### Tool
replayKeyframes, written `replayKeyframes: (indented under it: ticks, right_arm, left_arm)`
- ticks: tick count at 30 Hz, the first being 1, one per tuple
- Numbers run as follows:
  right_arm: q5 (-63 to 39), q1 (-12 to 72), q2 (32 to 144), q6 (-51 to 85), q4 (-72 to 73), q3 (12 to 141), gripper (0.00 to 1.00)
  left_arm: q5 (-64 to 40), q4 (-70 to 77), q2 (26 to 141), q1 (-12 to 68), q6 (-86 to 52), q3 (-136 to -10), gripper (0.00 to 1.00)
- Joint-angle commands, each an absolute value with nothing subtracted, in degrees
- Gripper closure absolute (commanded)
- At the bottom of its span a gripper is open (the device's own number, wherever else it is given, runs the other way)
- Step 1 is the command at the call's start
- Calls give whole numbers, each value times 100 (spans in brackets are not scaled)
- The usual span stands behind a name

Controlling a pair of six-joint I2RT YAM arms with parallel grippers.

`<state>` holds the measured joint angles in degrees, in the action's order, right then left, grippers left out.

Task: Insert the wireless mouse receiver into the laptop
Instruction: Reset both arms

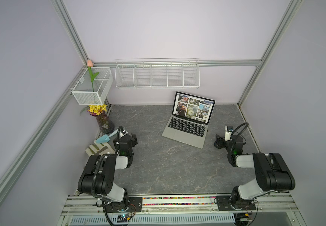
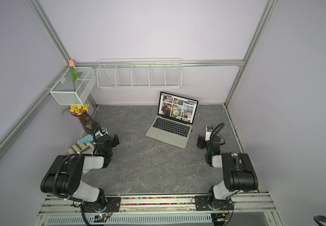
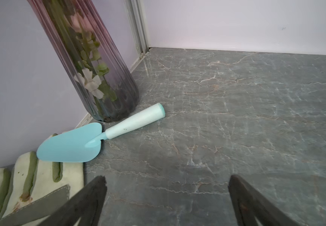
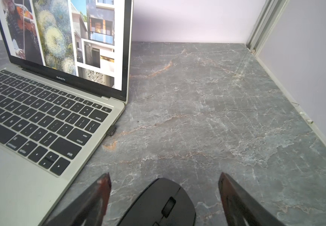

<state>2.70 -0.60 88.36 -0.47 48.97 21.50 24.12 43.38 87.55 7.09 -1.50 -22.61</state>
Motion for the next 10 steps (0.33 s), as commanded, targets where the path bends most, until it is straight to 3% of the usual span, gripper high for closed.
replayKeyframes:
  ticks: [1, 10]
  right_arm:
    - [490, -26, 8852, -174, 5279, 2123, 11]
    - [474, -26, 8824, -167, 5168, 2153, 11]
  left_arm:
    - [2369, 4652, 8719, 659, -245, -2382, 1]
    - [2365, 4658, 8718, 659, -248, -2382, 1]
